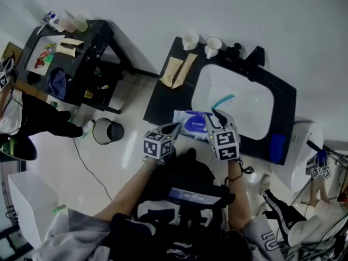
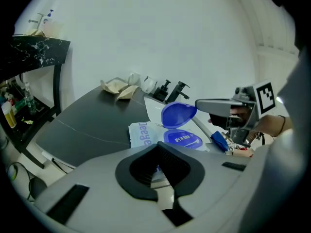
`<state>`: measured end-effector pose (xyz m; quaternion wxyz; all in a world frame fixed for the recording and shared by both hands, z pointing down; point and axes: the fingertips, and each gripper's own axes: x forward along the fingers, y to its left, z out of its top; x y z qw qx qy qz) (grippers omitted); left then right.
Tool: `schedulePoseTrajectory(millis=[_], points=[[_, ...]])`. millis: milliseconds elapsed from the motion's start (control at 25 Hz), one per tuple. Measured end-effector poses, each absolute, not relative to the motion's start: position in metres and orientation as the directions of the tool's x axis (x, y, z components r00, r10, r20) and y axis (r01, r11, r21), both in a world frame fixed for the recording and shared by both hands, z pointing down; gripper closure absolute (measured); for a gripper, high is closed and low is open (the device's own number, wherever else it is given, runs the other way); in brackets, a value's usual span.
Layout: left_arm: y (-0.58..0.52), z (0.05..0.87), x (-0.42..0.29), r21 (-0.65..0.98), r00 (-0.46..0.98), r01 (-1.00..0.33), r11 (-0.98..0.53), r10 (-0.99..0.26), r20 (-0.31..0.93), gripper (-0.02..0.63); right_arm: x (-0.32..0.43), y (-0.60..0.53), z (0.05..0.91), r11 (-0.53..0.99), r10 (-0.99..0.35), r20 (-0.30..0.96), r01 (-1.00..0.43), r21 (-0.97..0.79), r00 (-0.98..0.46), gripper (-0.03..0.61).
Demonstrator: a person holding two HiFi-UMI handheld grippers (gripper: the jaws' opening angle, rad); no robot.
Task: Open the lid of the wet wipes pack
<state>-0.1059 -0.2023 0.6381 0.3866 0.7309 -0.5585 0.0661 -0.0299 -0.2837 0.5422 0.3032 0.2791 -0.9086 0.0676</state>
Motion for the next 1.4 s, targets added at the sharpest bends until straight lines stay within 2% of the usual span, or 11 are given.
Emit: schedulePoseTrajectory(millis=[800, 1400], points=[[-0.197, 0.641, -0.11, 0.489, 0.373, -0.869, -0.071, -0.743, 0.556, 0.606, -0.039, -0.349, 0.606, 0.753, -0.443, 0.673, -0.653, -0.08, -0.592, 0.459], [-0.202, 0.632, -0.108, 0.485, 0.371, -0.871, -0.077, -0.751, 0.546, 0.606, -0.019, -0.314, 0.56, 0.687, -0.459, 0.538, -0.667, -0.288, -0.707, 0.459]])
